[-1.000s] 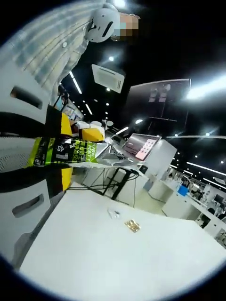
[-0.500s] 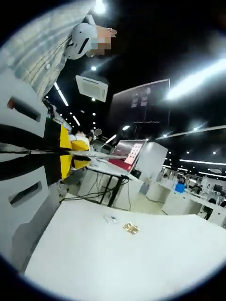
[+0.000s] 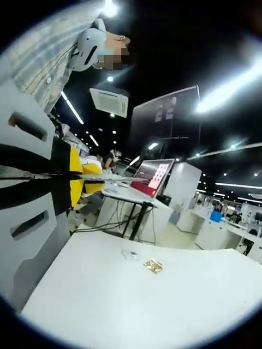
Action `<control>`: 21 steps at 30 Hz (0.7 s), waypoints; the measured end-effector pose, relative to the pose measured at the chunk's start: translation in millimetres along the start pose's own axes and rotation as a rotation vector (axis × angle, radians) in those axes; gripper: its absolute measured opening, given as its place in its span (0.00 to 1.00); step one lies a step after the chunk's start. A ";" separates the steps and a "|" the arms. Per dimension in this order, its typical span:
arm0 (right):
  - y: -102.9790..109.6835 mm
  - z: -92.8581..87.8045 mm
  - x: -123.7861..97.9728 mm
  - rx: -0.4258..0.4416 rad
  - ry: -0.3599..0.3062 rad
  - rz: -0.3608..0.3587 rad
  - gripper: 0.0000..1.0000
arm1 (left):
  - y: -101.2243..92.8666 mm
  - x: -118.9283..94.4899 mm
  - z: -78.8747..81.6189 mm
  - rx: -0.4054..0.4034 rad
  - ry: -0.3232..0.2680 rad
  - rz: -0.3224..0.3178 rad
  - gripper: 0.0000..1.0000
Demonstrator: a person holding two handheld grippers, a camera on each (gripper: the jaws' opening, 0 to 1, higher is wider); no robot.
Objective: Arrange the skincare products in the storage area until every visible bottle or jar stands upright without overlapping.
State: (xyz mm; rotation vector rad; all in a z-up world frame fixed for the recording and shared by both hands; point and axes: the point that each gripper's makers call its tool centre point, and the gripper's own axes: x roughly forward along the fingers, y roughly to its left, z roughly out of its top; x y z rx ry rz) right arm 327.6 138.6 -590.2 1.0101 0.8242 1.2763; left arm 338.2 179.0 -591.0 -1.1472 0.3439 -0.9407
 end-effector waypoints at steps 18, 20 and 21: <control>-11.6 -6.4 10.9 -0.124 0.135 -0.060 0.00 | 4.2 11.9 -13.3 0.010 0.060 -0.020 0.02; -9.2 -5.1 12.1 -0.117 0.114 -0.047 0.00 | 2.3 12.4 -10.6 -0.018 0.044 -0.039 0.03; -8.4 -2.6 13.0 -0.112 0.096 -0.043 0.00 | 1.2 13.1 -11.4 -0.035 0.048 -0.051 0.05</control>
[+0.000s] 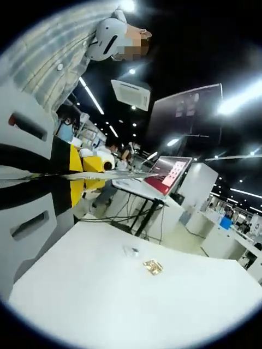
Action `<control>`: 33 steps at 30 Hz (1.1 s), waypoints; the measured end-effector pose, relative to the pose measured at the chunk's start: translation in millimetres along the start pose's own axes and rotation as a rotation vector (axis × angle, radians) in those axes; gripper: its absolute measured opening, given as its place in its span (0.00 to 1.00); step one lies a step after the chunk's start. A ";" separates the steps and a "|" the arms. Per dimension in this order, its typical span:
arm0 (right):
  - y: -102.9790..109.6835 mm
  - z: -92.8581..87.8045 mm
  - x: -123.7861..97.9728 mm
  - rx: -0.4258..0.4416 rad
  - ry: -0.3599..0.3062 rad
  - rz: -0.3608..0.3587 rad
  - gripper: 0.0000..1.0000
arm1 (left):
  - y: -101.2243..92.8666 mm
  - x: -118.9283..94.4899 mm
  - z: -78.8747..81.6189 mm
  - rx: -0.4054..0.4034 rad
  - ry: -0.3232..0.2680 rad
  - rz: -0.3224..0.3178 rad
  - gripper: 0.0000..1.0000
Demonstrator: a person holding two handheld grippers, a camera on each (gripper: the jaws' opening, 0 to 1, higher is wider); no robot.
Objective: Arrange the skincare products in the storage area until every visible bottle or jar stands upright without overlapping.
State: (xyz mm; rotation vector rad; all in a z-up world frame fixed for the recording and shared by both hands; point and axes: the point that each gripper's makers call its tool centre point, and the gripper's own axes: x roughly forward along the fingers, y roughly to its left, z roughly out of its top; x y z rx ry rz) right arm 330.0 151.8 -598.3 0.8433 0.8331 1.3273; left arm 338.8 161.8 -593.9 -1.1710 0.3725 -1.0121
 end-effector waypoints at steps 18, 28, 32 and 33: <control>0.3 10.6 9.5 -0.001 -0.060 -0.002 0.01 | -1.6 -0.3 -8.2 0.005 0.053 -0.007 0.03; -3.2 -11.0 9.8 -0.043 0.016 -0.029 0.04 | 1.3 -3.4 4.0 -0.024 -0.004 -0.006 0.03; -5.4 -7.7 8.9 -0.005 0.009 -0.029 0.00 | 3.0 -1.9 5.1 -0.059 -0.010 -0.004 0.03; -4.8 -7.5 8.5 -0.004 0.008 -0.027 0.00 | 3.0 -1.5 5.4 -0.068 -0.013 -0.013 0.03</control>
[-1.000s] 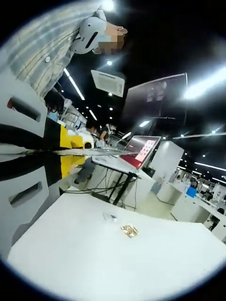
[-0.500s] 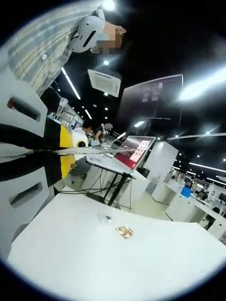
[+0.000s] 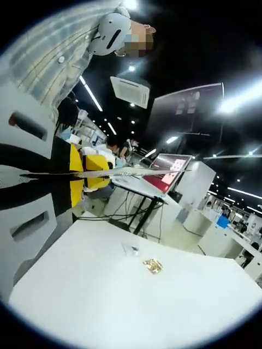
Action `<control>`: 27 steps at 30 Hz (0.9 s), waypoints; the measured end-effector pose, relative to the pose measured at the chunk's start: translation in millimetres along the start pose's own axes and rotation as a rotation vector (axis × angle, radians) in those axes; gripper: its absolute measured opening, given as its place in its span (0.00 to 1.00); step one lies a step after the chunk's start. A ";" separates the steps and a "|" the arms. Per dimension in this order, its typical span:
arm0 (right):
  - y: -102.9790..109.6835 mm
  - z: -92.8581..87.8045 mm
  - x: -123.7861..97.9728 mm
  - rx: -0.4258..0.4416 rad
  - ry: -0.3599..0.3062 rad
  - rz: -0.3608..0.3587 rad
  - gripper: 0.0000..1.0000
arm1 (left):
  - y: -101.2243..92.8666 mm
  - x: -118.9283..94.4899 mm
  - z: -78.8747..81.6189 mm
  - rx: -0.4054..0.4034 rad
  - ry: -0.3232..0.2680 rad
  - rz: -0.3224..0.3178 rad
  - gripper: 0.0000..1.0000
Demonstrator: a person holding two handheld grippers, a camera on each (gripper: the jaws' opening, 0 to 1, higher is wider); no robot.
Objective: Arrange the skincare products in the storage area until every visible bottle or jar stands upright without overlapping.
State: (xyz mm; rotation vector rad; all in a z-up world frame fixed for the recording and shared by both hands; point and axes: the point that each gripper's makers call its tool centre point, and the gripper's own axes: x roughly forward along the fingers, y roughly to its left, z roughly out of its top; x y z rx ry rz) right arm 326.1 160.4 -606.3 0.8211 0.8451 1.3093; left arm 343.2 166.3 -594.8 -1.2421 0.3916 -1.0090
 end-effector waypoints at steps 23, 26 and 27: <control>-6.2 -10.2 13.1 -0.063 0.058 -0.040 0.05 | 8.7 -6.8 6.6 0.025 -0.032 0.051 0.03; -5.9 -5.0 13.6 -0.039 0.025 -0.048 0.03 | 9.0 -7.3 8.6 0.014 -0.046 0.048 0.02; -4.2 -5.7 12.9 -0.043 0.026 -0.045 0.01 | 8.1 -6.1 7.7 0.015 -0.045 0.047 0.02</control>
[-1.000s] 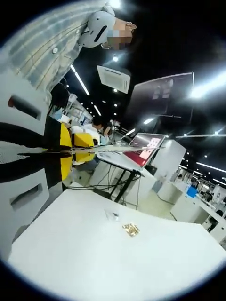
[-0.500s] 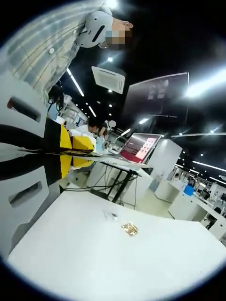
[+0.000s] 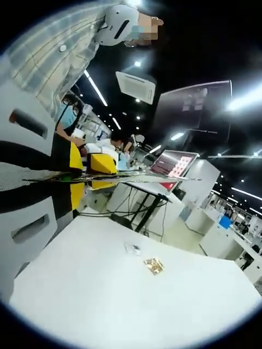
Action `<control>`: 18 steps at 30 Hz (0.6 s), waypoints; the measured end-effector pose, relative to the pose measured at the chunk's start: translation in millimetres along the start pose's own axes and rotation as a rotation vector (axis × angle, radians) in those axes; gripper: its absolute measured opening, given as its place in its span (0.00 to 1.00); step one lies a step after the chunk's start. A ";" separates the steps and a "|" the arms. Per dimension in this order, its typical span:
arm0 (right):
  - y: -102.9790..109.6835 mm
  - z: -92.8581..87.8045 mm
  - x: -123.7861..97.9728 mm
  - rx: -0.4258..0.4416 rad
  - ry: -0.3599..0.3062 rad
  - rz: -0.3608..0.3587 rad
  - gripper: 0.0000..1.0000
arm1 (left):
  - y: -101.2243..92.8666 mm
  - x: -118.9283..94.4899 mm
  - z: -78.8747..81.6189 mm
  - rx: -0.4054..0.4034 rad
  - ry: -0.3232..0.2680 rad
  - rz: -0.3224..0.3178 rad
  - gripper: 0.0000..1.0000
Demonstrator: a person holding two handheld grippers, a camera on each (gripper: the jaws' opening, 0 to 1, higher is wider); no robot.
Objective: Arrange the skincare products in the storage area until every visible bottle or jar stands upright without overlapping.
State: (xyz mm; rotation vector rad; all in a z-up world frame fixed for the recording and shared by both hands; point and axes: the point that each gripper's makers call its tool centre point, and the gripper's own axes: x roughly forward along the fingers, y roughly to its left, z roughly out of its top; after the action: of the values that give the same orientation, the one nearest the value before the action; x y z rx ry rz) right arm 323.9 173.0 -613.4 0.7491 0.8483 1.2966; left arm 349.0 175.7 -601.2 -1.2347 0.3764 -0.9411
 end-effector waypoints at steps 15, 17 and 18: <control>-2.5 -1.7 -10.1 0.027 -0.033 0.011 0.00 | 10.1 6.3 -8.7 -0.005 0.047 0.042 0.07; -2.8 -1.3 -11.5 0.041 -0.036 0.019 0.00 | 10.9 5.5 -9.1 -0.027 0.049 0.038 0.07; -1.5 -0.5 -12.5 0.045 -0.043 0.026 0.00 | 9.6 5.5 -8.7 -0.026 0.045 0.036 0.07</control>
State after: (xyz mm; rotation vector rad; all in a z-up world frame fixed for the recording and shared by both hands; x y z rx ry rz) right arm 323.3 160.5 -613.5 0.8237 0.8380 1.2834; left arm 349.9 166.2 -611.6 -1.2284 0.4460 -0.9369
